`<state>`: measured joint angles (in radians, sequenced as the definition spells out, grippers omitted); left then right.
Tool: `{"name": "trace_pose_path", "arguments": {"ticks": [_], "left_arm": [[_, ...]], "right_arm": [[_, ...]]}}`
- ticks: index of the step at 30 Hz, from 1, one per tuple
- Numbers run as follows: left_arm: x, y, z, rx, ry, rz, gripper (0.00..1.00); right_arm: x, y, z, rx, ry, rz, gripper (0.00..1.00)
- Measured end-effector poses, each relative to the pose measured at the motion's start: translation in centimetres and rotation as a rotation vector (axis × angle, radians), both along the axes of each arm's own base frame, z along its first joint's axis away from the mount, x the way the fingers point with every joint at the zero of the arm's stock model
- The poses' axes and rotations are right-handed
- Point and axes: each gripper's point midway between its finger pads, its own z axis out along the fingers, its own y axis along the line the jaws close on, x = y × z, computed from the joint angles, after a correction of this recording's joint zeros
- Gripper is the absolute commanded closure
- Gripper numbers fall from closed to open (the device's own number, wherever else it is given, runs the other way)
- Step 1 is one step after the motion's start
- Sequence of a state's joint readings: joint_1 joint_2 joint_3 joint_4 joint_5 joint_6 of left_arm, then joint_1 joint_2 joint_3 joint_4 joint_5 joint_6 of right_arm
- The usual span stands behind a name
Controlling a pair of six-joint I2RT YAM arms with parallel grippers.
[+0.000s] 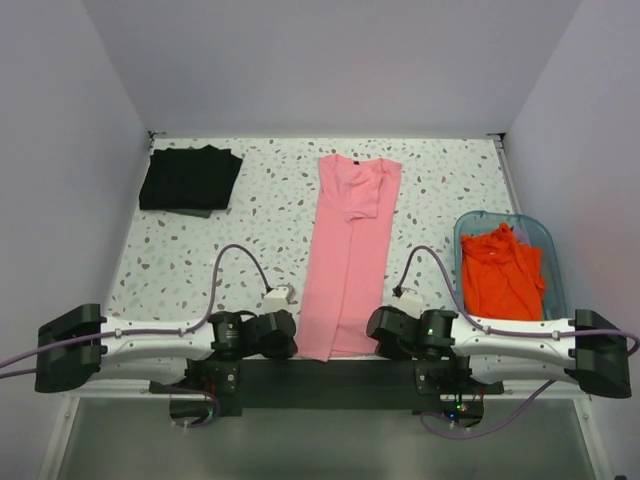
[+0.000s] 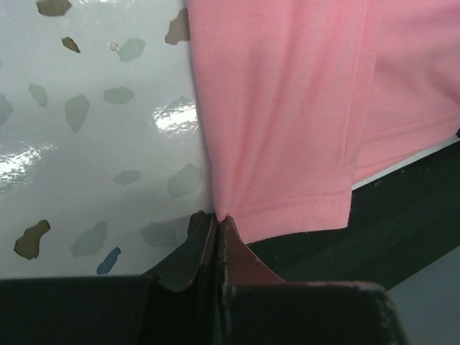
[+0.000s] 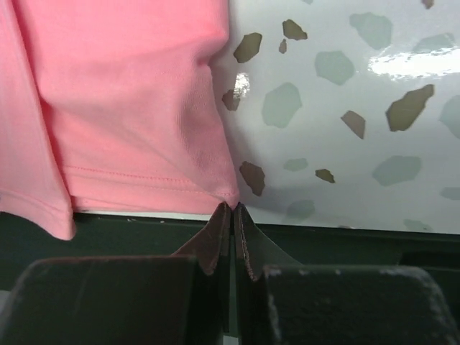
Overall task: Fold and stack the t-shirts
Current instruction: Fold the tshirt
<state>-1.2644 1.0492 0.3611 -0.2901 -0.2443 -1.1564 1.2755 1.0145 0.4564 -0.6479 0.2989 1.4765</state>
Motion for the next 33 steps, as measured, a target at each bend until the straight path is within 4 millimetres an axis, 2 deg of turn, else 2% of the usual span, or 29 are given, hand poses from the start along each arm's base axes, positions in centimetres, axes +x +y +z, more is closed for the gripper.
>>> {"name": "trace_pose_path", "arguments": {"ticks": [4,8,13,19,21,25,26,33], "left_arm": [[-0.3,-0.4,0.6,0.034,0.010,-0.014,1.00],[1.8,-1.7,2.7,0.043,-0.019,0.018,1.00],[7.7,-2.5,6.1,0.008,-0.089,0.117,1.00],[14.6,-3.6,9.0,-0.005,-0.163,0.195,1.00],[16.9,-3.9,9.1,-0.004,-0.179,0.216,1.00],[20.8,-4.5,8.0,0.029,-0.187,0.244,1.00],[22.1,-4.8,7.5,0.037,-0.191,0.248,1.00],[26.2,-5.9,6.8,0.034,-0.203,0.267,1.00]], "right_arm": [[-0.2,-0.7,1.1,-0.047,-0.007,0.060,1.00],[1.0,0.2,3.7,-0.078,-0.060,0.101,1.00],[4.5,1.4,6.1,-0.093,-0.113,0.088,1.00],[10.9,-0.4,6.3,-0.158,-0.140,-0.005,1.00],[13.0,-0.5,6.2,-0.178,-0.149,-0.020,1.00],[16.8,-0.7,5.8,-0.203,-0.165,-0.045,1.00],[18.5,-0.7,5.6,-0.205,-0.177,-0.057,1.00],[23.3,-1.5,4.5,-0.205,-0.178,-0.097,1.00]]}}
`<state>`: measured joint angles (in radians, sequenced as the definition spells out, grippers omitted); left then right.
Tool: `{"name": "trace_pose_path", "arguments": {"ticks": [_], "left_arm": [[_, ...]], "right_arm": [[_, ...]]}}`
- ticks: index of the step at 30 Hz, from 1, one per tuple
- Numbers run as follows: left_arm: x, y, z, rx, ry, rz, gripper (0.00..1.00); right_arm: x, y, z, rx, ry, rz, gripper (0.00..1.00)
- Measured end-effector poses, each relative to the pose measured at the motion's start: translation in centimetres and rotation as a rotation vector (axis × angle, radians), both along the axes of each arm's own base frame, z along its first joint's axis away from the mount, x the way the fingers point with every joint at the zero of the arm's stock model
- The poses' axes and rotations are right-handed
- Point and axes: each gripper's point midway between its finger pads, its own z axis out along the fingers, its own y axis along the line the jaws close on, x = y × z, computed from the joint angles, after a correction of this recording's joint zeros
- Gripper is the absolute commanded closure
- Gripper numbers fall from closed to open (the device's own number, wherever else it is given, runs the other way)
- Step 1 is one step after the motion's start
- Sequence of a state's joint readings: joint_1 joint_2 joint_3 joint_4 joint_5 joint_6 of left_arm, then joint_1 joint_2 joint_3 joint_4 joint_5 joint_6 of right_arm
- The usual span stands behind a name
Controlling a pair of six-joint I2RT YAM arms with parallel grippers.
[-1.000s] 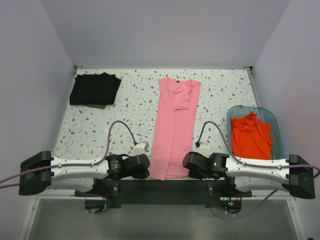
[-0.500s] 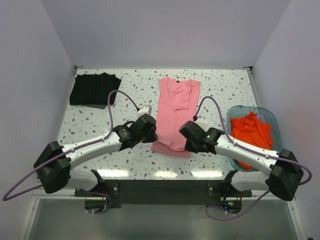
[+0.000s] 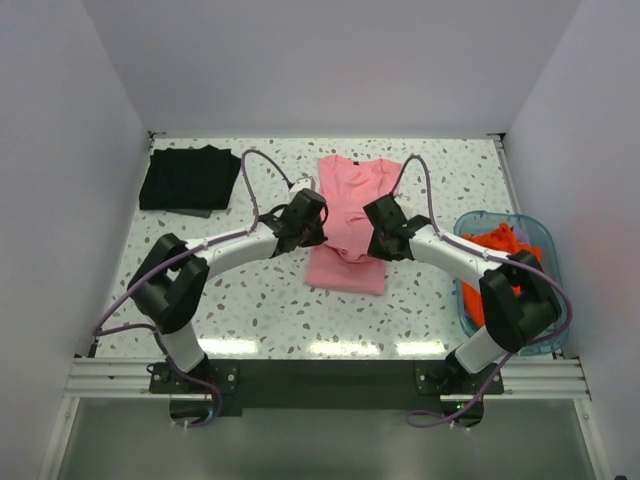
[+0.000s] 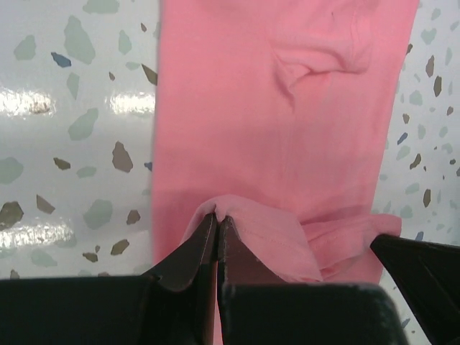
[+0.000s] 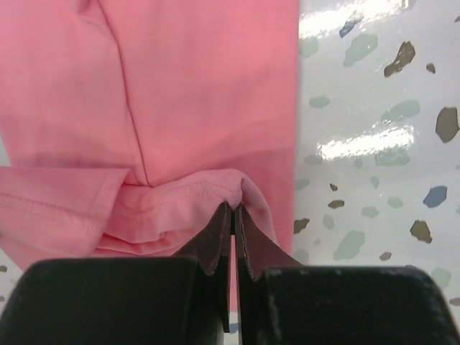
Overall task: Fold and stack the t-shirts
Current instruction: Fold the tshirt
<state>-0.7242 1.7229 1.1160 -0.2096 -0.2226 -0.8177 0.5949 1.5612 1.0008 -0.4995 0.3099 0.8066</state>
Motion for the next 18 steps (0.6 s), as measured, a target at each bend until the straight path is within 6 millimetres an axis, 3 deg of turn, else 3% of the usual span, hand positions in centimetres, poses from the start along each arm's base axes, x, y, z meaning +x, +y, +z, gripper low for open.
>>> {"name": "trace_pose_path", "arguments": {"ticks": [9,18], "left_arm": [[3.6,-0.4,-0.3,-0.023,-0.005,0.017,1.00],[5.6,-1.2,-0.5,-0.028,-0.009,0.020,1.00]], "right_arm": [[3.0,-1.8,-0.1,0.041,-0.012,-0.042,1.00],[5.1,-2.9,-0.8,0.075,-0.001,-0.068,1.00]]}}
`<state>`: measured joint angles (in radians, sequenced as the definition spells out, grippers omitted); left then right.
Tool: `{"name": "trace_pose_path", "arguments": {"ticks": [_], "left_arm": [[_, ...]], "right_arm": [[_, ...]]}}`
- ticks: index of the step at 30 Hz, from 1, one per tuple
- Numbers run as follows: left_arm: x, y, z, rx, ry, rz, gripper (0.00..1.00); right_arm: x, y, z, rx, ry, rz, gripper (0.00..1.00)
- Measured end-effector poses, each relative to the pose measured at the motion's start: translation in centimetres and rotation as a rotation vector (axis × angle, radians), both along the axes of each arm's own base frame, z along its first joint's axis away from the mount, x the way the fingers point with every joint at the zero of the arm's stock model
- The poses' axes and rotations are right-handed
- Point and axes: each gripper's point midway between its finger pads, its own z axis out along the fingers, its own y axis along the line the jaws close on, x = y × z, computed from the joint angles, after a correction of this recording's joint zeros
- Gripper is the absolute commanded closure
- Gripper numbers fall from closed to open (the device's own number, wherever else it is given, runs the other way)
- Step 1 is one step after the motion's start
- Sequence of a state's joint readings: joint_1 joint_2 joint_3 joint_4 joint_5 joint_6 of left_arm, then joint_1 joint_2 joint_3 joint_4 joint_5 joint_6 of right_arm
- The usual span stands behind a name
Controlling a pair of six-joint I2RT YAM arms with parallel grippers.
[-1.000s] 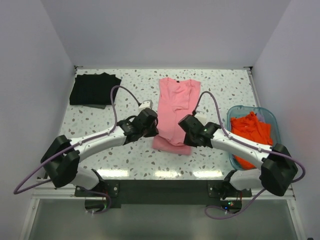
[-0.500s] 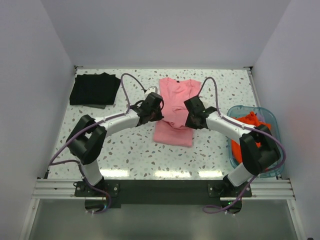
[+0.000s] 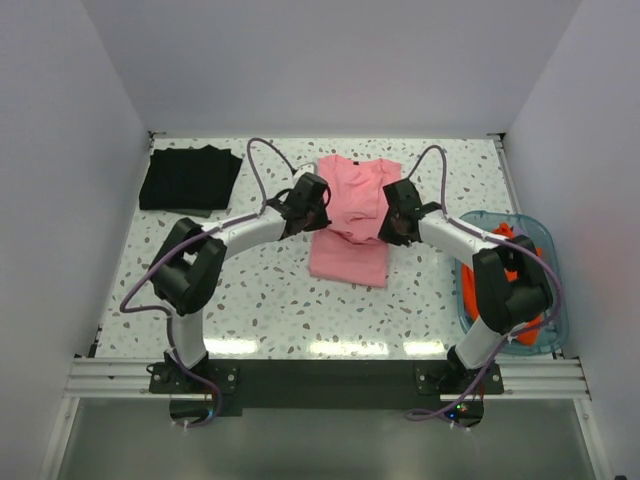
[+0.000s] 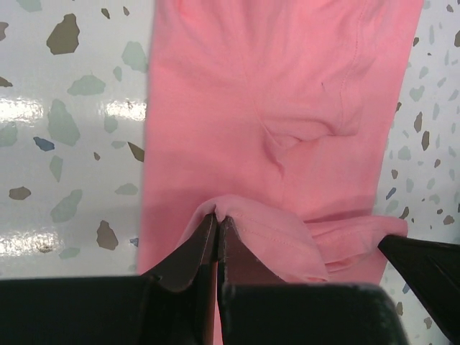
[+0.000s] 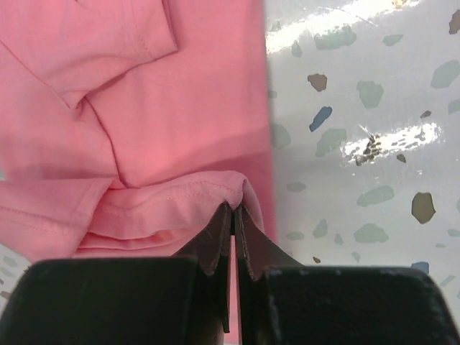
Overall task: Fold and stack the t-shirts
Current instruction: Fold the tshirt
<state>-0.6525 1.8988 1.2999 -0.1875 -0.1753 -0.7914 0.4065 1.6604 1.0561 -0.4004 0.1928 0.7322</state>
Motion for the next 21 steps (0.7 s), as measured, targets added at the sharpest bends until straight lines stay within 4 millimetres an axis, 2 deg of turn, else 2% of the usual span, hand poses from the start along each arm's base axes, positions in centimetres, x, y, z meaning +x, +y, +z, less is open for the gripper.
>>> {"name": "trace_pose_path", "arguments": {"ticks": [5,6,7,8,9,10,11,14,18,21], "left_arm": [[0.6,0.7,-0.4,0.004,0.008,0.017,1.00],[0.7,0.8,-0.6,0.004,0.010,0.021,0.98],[0.9,0.9,-0.7,0.005,0.012,0.023,0.91],[1.0,1.0,-0.9,0.006,0.014,0.023,0.82],[1.2,1.1,-1.1,0.007,0.015,0.018,0.65],[1.4,1.2,-1.2,0.010,0.012,0.009,0.59],[1.6,1.3,-1.2,0.006,0.010,0.004,0.50],[2.4,1.5,-0.8,-0.010,-0.015,-0.003,0.41],[3.1,2.3,0.6,-0.019,-0.047,0.015,0.44],[3.0,3.1,2.3,-0.021,-0.071,0.035,0.56]], "right_arm": [[1.2,-0.2,-1.2,0.020,0.020,-0.002,1.00],[1.3,-0.2,-1.3,0.025,0.026,-0.002,1.00],[1.4,-0.3,-1.6,0.030,0.033,-0.003,0.98],[1.6,-0.4,-1.8,0.033,0.038,-0.004,0.88],[1.7,-0.5,-1.9,0.039,0.042,-0.005,0.80],[2.0,-0.5,-2.0,0.045,0.044,-0.007,0.70],[2.2,-0.7,-2.0,0.046,0.044,-0.009,0.51],[2.9,-1.1,-1.5,0.044,0.031,-0.004,0.32],[3.8,-1.4,-0.4,0.032,0.004,0.006,0.34],[3.7,-1.4,0.7,0.026,-0.014,0.023,0.37]]}}
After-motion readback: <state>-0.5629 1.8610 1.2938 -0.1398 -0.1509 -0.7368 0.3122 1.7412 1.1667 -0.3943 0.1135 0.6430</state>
